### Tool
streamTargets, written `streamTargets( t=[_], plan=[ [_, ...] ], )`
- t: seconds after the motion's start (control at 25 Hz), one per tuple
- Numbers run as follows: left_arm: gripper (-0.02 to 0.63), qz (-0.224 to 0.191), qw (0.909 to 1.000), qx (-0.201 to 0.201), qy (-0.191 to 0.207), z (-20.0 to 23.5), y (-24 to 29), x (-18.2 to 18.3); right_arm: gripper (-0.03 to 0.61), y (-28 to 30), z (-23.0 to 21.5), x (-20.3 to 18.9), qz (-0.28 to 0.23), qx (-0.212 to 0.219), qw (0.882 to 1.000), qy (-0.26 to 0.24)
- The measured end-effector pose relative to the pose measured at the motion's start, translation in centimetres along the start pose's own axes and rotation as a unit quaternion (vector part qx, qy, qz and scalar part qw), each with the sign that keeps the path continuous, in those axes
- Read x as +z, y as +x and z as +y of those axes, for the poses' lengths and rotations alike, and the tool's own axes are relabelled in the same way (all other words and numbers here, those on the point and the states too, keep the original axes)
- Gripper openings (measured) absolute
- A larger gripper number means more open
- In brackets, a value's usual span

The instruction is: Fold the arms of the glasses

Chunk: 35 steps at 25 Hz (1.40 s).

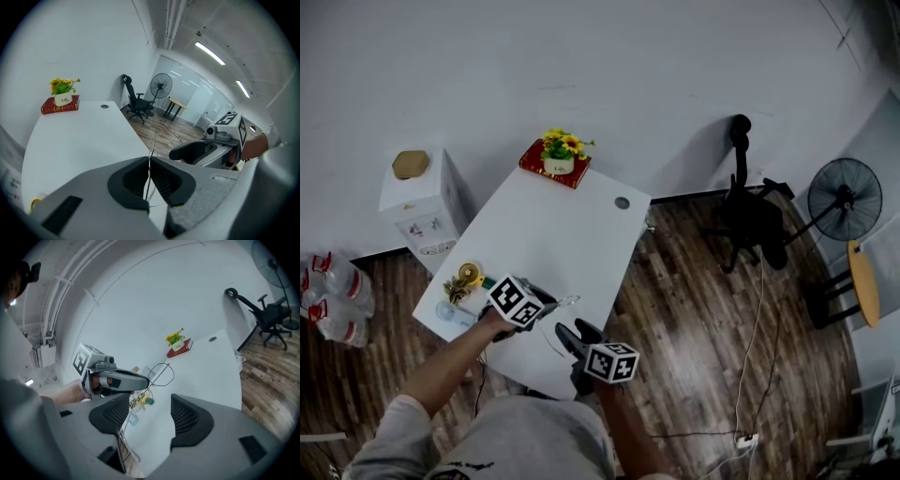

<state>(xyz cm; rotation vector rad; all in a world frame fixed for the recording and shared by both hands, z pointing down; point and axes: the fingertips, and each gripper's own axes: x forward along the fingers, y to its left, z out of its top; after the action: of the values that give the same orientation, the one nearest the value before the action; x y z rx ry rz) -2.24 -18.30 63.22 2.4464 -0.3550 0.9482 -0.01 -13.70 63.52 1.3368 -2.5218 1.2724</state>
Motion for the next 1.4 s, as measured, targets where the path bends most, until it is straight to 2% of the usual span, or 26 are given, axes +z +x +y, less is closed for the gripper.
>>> streamTargets(
  t=[0.12,0.32,0.52,0.64,0.72,0.76,0.84,0.88,0.96,1.16,1.4],
  plan=[
    [0.014,-0.012,0.9995,0.026,-0.013,2.4,-0.7,0.6,0.255,-1.1,-1.1,0.1,-0.019,0.007,0.999,0.051],
    [0.014,-0.069,0.9936,0.067,-0.059,5.8,-3.1,3.1,0.235,-1.7,0.2,0.6,-0.032,0.042,0.995,0.086],
    [0.012,-0.114,0.9871,0.084,-0.074,5.9,-4.3,5.3,0.202,-1.4,2.1,0.3,-0.033,0.087,0.989,0.116],
    [0.012,-0.118,0.9873,0.076,-0.075,5.0,-4.1,5.7,0.192,-1.2,3.3,1.2,-0.057,0.122,0.979,0.152],
    [0.012,-0.118,0.9876,0.071,-0.076,4.5,-3.7,5.5,0.179,-1.2,4.0,2.1,-0.083,0.145,0.969,0.184],
    [0.012,-0.118,0.9877,0.069,-0.076,4.3,-3.5,5.4,0.169,-1.4,3.7,2.0,-0.088,0.134,0.962,0.221],
    [0.012,-0.117,0.9881,0.065,-0.076,4.0,-3.2,5.3,0.144,-2.0,2.0,0.9,-0.081,0.083,0.947,0.299],
    [0.012,-0.116,0.9884,0.063,-0.076,3.7,-3.1,5.3,0.125,-2.2,1.3,0.8,-0.083,0.075,0.945,0.308],
    [0.012,-0.113,0.9893,0.057,-0.073,3.2,-2.7,5.2,0.100,-2.6,0.6,1.3,-0.096,0.085,0.947,0.294],
    [0.012,-0.103,0.9928,0.040,-0.048,1.3,-1.8,5.3,0.053,-3.7,-1.4,0.7,-0.100,0.054,0.943,0.313],
    [0.014,-0.081,0.9964,0.011,0.021,-1.5,-0.8,5.6,0.040,-4.7,-2.9,2.2,-0.128,0.052,0.939,0.314]
  ],
)
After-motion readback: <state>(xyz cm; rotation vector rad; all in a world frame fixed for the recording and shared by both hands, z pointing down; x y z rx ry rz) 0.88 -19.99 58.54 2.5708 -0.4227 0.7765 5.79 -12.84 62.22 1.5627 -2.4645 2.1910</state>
